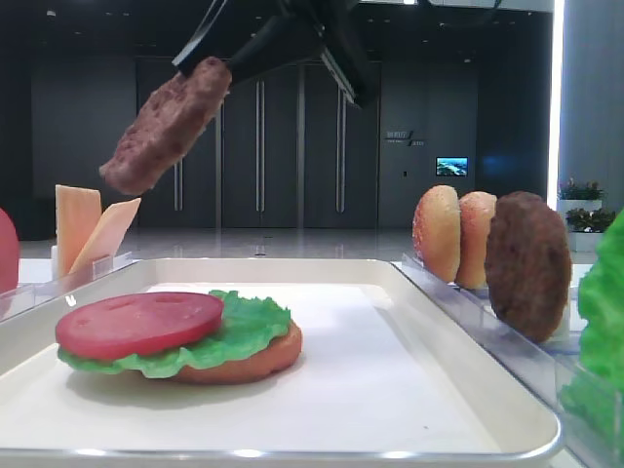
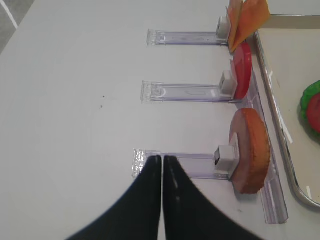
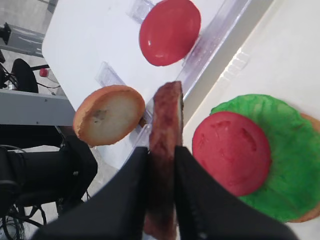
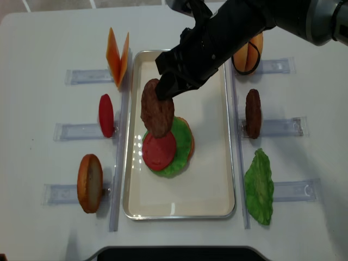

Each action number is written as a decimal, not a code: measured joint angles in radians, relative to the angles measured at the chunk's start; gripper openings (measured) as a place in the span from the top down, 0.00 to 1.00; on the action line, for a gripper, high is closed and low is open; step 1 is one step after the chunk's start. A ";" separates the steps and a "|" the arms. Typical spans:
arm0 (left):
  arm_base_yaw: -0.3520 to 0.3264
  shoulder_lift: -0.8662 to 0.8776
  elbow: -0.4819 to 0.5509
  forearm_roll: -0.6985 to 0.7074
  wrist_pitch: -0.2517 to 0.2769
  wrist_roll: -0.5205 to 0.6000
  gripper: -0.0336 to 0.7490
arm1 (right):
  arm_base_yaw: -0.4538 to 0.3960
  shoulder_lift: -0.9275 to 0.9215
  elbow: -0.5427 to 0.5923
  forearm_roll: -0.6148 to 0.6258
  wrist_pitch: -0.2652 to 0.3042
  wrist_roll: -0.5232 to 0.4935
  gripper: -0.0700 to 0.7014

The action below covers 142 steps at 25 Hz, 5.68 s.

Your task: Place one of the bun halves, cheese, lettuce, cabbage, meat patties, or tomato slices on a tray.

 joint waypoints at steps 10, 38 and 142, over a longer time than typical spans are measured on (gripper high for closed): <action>0.000 0.000 0.000 0.000 0.000 0.000 0.96 | -0.001 0.001 0.152 0.091 -0.104 -0.087 0.76; 0.000 0.000 0.000 0.000 0.000 0.000 0.96 | 0.081 0.025 0.202 0.138 -0.248 -0.164 0.76; 0.000 0.000 0.000 0.000 0.000 0.000 0.96 | -0.654 -1.867 0.918 -0.957 0.154 0.433 0.44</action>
